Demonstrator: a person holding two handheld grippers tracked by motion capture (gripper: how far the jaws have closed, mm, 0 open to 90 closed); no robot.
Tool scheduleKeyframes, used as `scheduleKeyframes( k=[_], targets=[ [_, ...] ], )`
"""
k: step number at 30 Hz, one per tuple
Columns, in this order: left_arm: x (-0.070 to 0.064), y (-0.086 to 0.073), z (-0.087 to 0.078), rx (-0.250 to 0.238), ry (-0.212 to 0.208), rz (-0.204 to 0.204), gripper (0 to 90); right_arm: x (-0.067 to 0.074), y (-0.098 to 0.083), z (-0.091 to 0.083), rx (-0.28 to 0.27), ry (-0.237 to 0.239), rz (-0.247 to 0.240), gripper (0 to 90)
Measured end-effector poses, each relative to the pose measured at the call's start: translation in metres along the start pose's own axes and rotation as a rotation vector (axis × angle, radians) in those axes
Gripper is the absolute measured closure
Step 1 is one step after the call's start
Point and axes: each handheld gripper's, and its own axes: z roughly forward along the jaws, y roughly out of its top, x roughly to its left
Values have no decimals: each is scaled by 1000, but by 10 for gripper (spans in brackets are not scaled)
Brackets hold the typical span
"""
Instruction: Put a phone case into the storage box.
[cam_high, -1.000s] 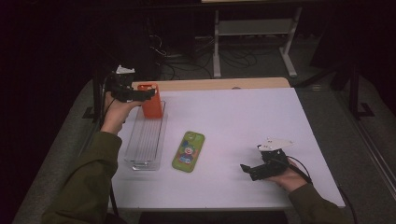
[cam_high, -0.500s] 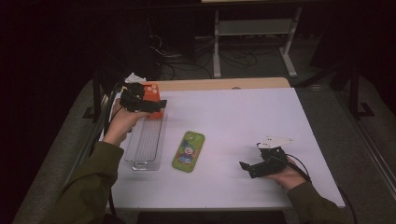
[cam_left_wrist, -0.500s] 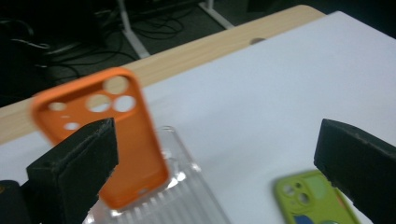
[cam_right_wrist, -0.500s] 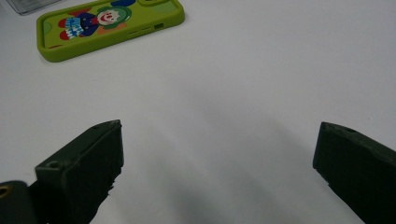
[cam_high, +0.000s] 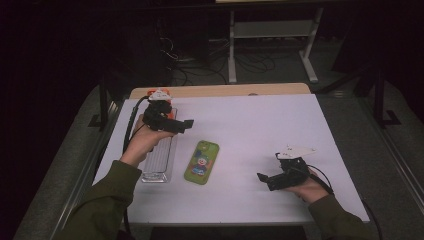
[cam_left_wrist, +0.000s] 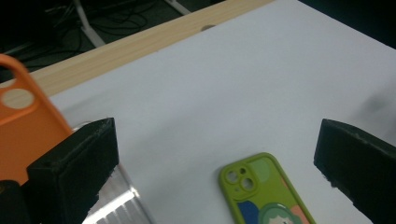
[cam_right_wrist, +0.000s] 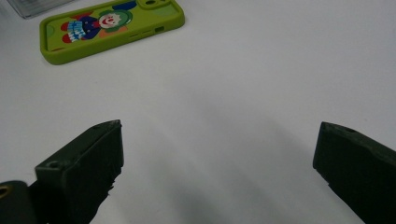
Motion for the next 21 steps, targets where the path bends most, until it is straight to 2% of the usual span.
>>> scheduleKeyframes(
  k=[5, 9, 13, 17, 18, 21],
  targets=[
    [-13, -8, 4, -18, -65, 3, 0, -1, 2, 1, -6, -3, -7, 13],
    [-23, -16, 5, -35, -118, 11, 0, -1, 5, 2, -10, 0, 6, 15],
    [-33, -25, 4, -60, -157, 23, 0, 0, 11, 5, -6, 13, -16, 33],
    [-42, -35, 3, -64, -175, 50, 0, 8, 20, 10, 14, 43, -36, 87],
    [-43, -37, 2, -67, -178, 68, 0, 10, 22, 13, 20, 50, -41, 108],
    [-44, -44, -1, -74, -196, 71, 0, 14, 27, 19, 35, 63, -55, 150]
  ],
)
